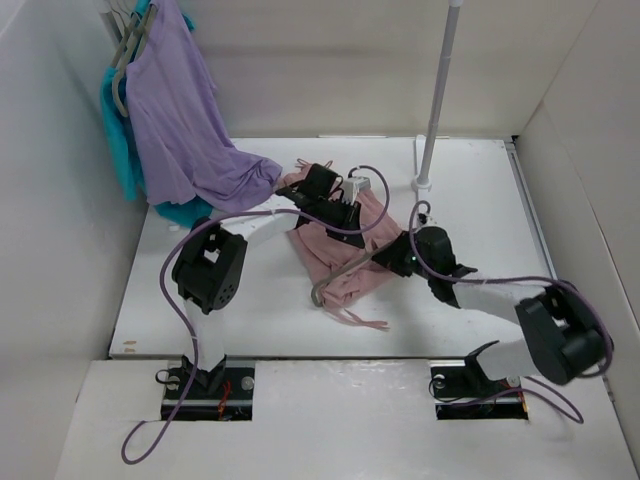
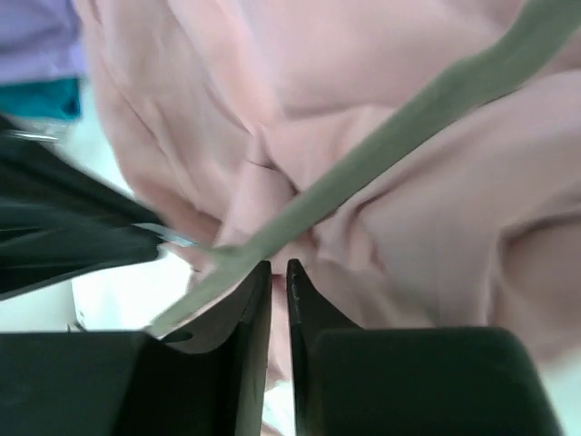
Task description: Place the trousers on the hanger
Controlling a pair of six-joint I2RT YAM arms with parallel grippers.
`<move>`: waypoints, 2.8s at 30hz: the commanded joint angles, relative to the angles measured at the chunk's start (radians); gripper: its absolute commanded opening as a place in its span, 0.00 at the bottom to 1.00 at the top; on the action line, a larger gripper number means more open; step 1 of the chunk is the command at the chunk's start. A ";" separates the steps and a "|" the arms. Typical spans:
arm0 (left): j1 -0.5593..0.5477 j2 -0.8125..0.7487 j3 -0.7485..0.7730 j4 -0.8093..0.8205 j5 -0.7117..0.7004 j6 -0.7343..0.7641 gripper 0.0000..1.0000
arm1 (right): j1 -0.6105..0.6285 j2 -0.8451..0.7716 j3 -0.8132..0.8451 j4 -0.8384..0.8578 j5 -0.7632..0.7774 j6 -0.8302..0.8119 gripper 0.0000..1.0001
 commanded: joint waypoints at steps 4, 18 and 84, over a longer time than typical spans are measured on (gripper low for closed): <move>-0.018 -0.029 0.036 -0.090 -0.040 0.016 0.00 | -0.007 -0.157 0.053 -0.204 0.124 0.025 0.23; -0.018 -0.029 0.055 -0.081 -0.049 -0.003 0.00 | 0.099 -0.031 0.141 -0.223 0.167 0.240 0.35; -0.004 0.023 0.021 0.137 0.196 -0.044 0.71 | -0.212 0.096 0.219 -0.017 -0.767 -0.311 0.00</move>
